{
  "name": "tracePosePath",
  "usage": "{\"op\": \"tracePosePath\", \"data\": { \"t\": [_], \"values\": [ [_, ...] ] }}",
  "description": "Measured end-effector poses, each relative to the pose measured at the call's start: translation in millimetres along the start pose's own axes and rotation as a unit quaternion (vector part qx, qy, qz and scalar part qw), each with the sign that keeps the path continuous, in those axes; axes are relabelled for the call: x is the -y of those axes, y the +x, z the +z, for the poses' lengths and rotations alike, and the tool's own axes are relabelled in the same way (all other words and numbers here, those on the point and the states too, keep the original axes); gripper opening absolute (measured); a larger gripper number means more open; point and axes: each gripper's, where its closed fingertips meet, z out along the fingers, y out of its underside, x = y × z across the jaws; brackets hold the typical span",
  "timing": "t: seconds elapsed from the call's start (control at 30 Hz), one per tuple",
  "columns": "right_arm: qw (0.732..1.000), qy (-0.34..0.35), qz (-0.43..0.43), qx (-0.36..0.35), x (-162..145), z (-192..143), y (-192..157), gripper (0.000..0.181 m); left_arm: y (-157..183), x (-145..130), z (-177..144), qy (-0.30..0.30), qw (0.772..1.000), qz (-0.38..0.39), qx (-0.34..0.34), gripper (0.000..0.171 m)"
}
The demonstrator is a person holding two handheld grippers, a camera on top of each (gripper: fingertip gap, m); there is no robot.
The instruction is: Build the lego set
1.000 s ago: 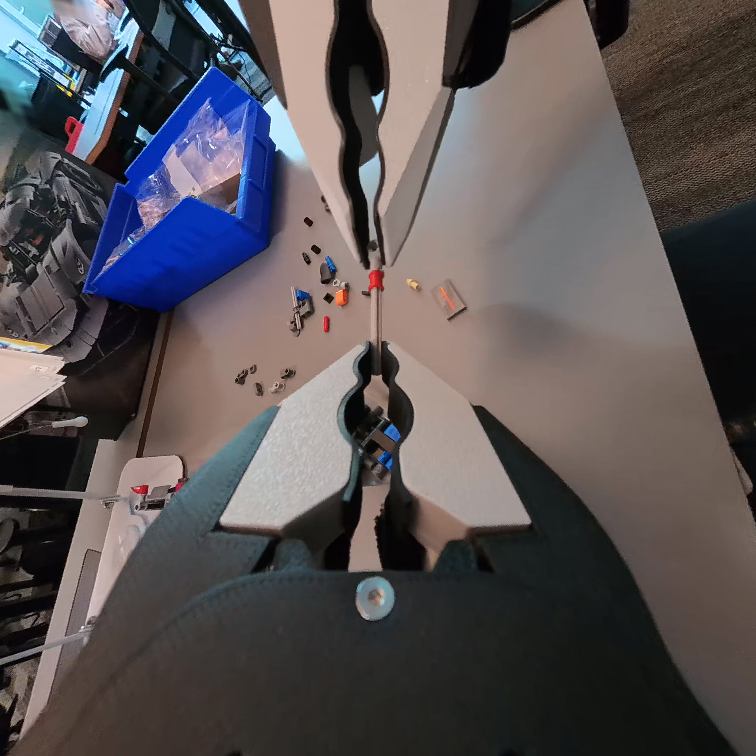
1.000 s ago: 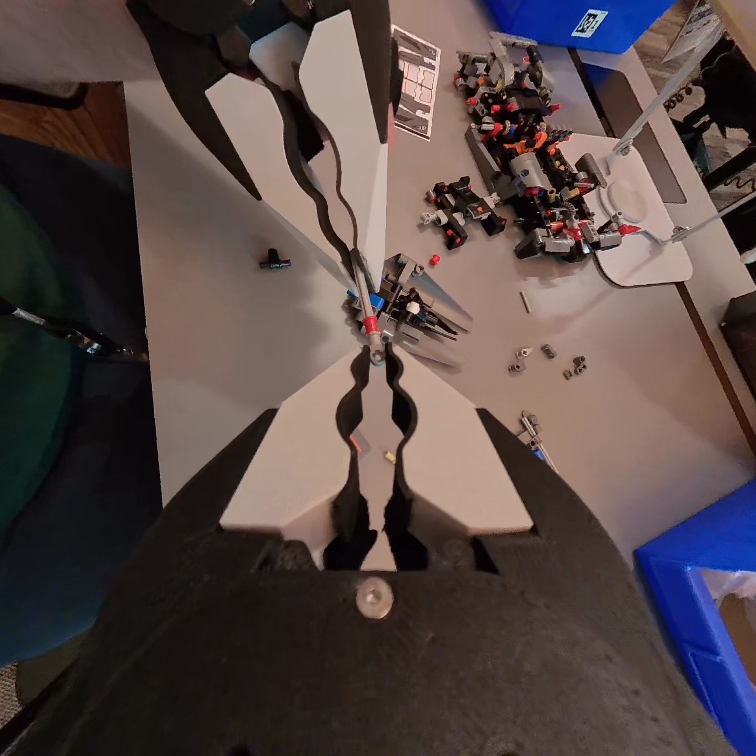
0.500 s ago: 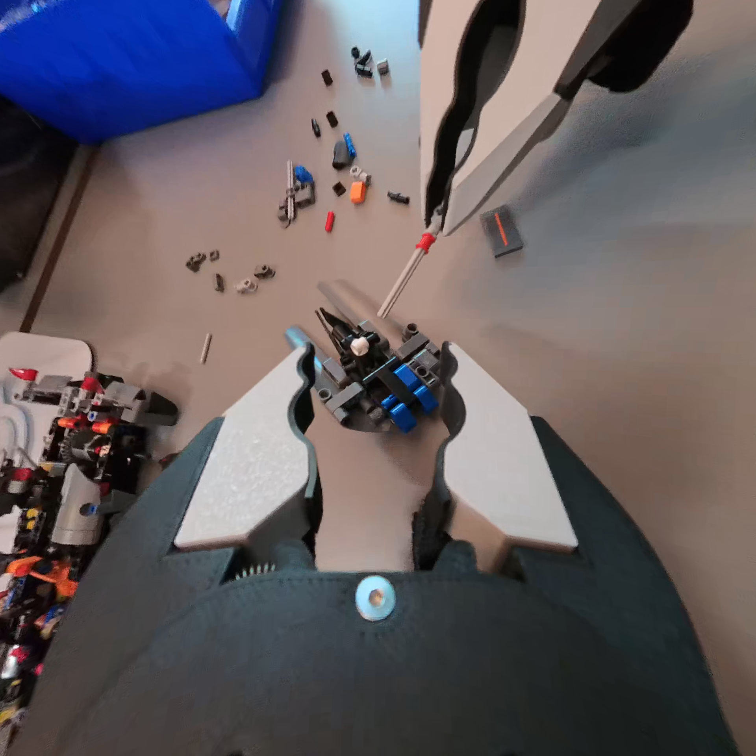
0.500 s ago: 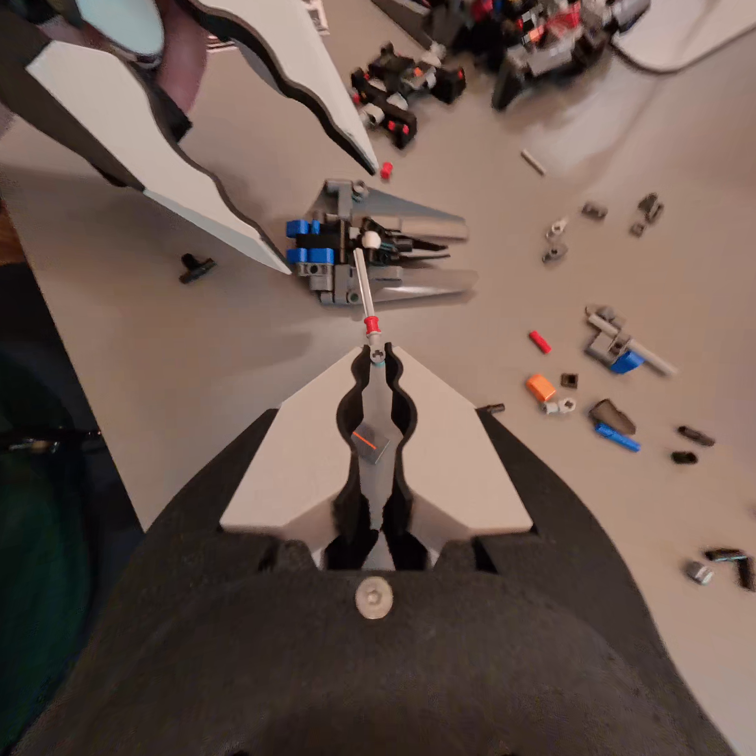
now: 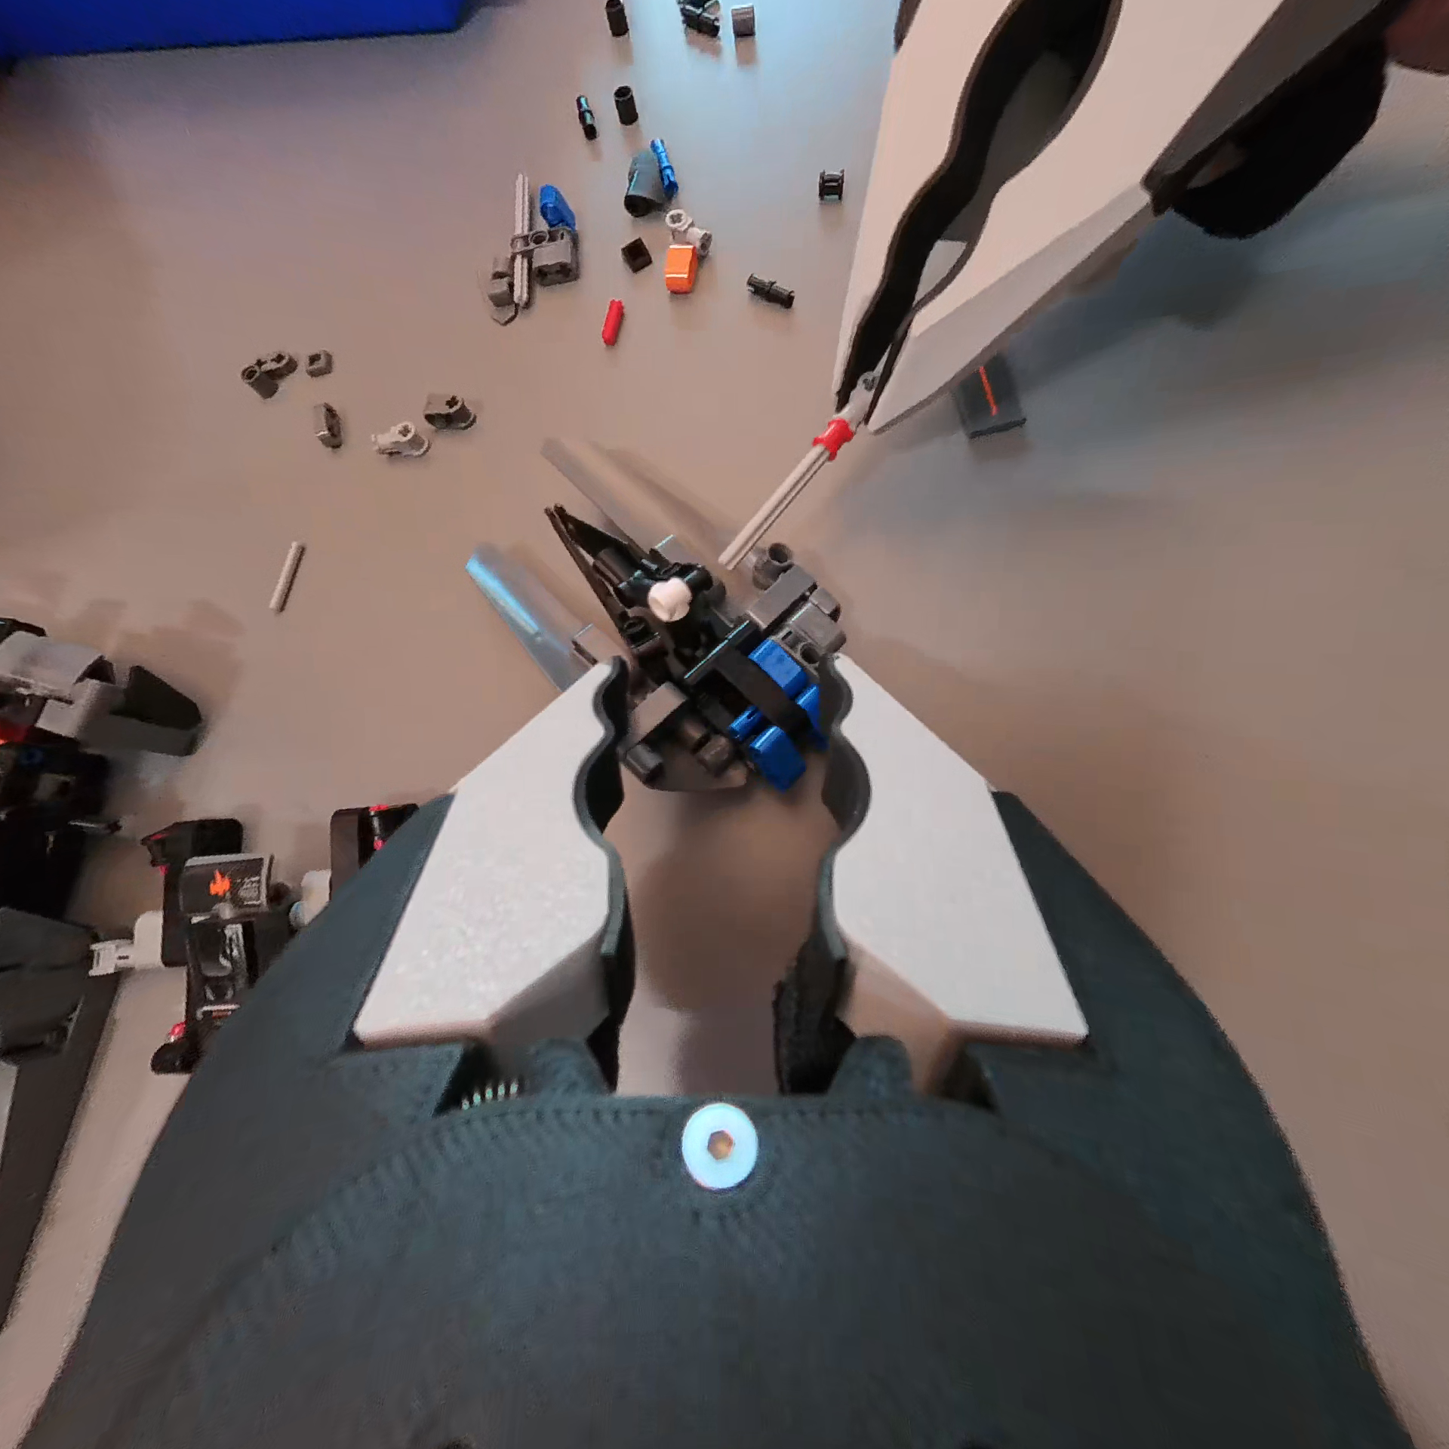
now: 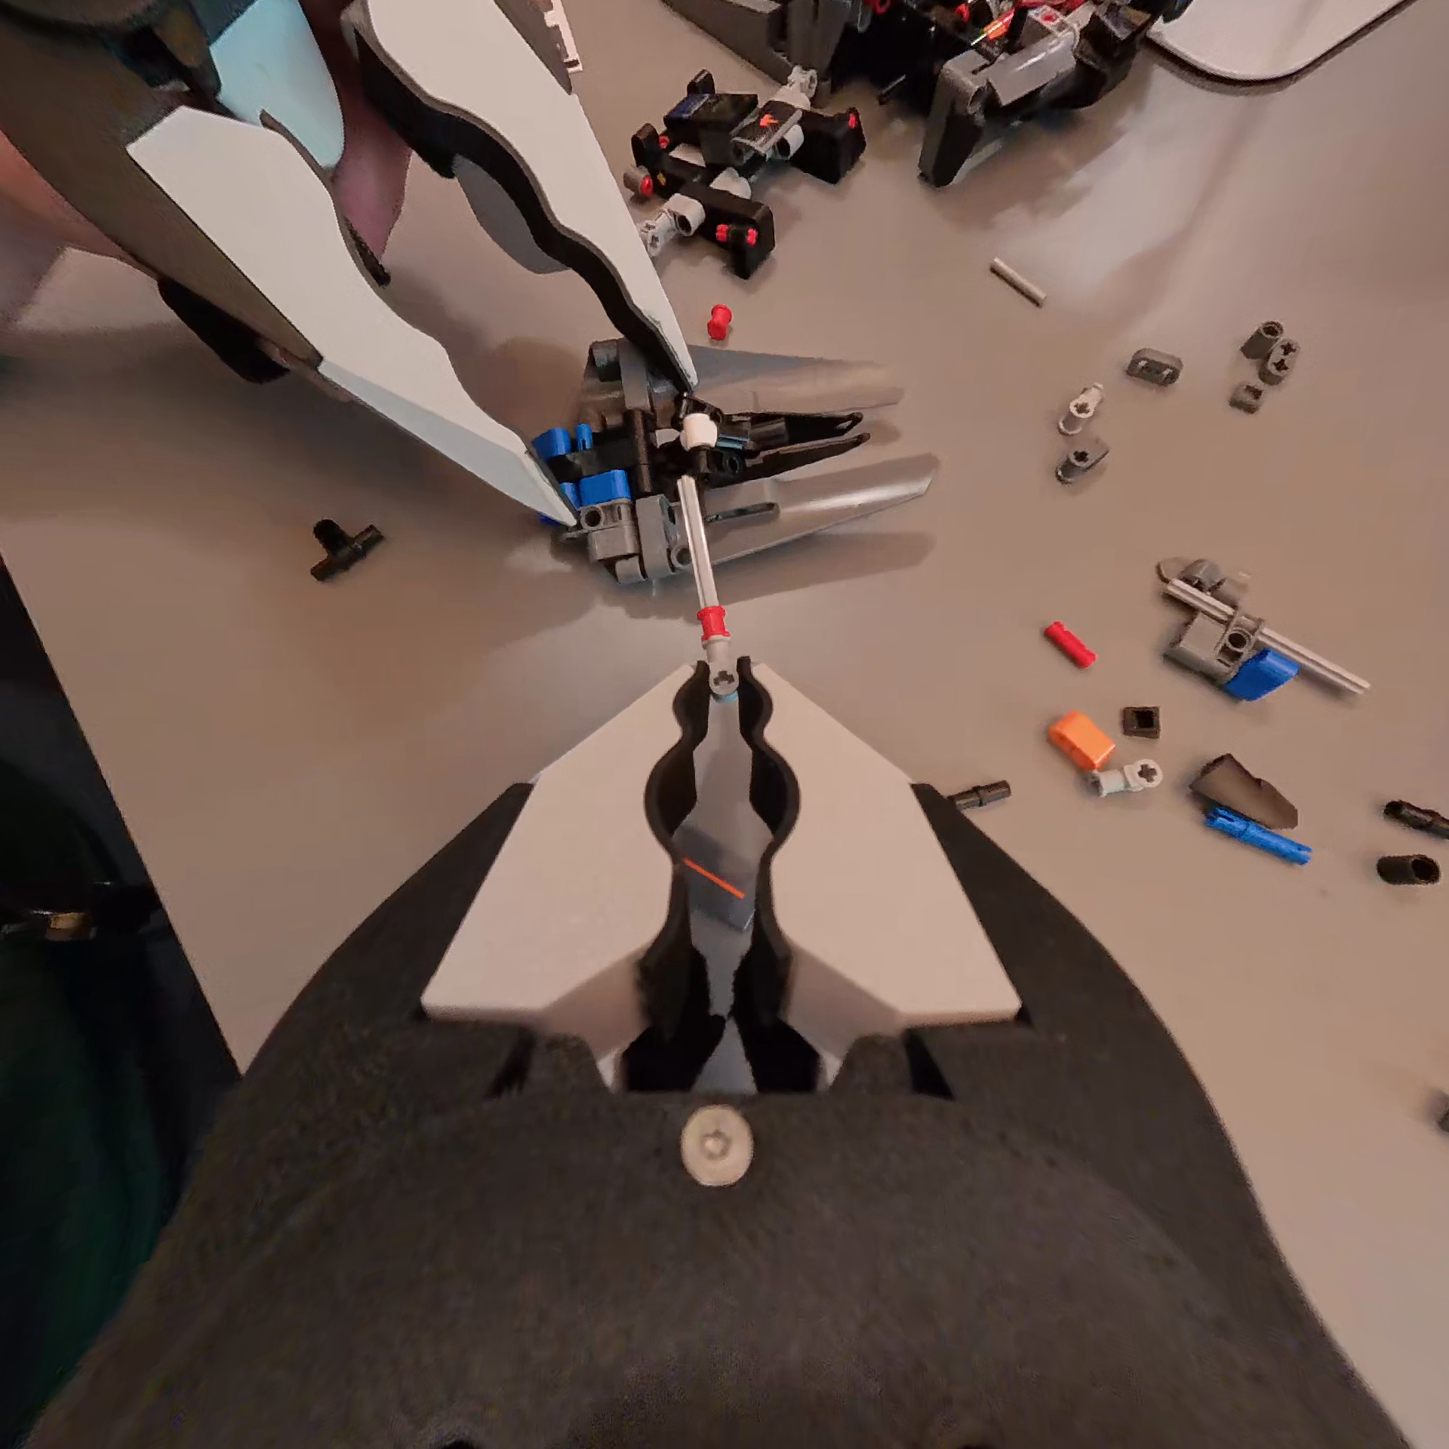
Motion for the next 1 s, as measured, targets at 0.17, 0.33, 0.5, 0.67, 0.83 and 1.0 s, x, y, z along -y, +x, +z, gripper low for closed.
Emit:
{"op": "tracePosePath", "data": {
  "t": [0.17,0.33,0.5,0.67,0.83,1.0],
  "values": [
    [1.0,-0.002,0.008,-0.016,-0.3,4.4,3.7,0.005,-0.2,0.3,1.6,0.011,1.0,-0.008,-0.008,0.046],
    [1.0,0.001,0.009,-0.013,-0.5,10.1,4.3,0.005,-1.6,-0.1,1.5,0.014,1.0,-0.01,-0.008,0.046],
    [1.0,0.005,0.015,-0.013,0.2,10.4,6.9,0.005,-2.7,0.2,1.8,0.015,1.0,-0.009,-0.007,0.045],
    [1.0,0.019,0.025,0.0,2.6,9.9,7.0,0.005,-3.3,0.3,2.2,0.016,1.0,-0.01,-0.007,0.045],
    [0.998,0.034,0.038,0.026,5.1,10.8,4.4,0.004,-4.2,-0.8,2.0,0.02,1.0,-0.014,-0.008,0.045],
    [0.998,0.037,0.031,0.031,6.7,12.3,6.4,0.004,-5.2,-1.8,2.8,0.023,1.0,-0.014,-0.008,0.044]
  ]
}}
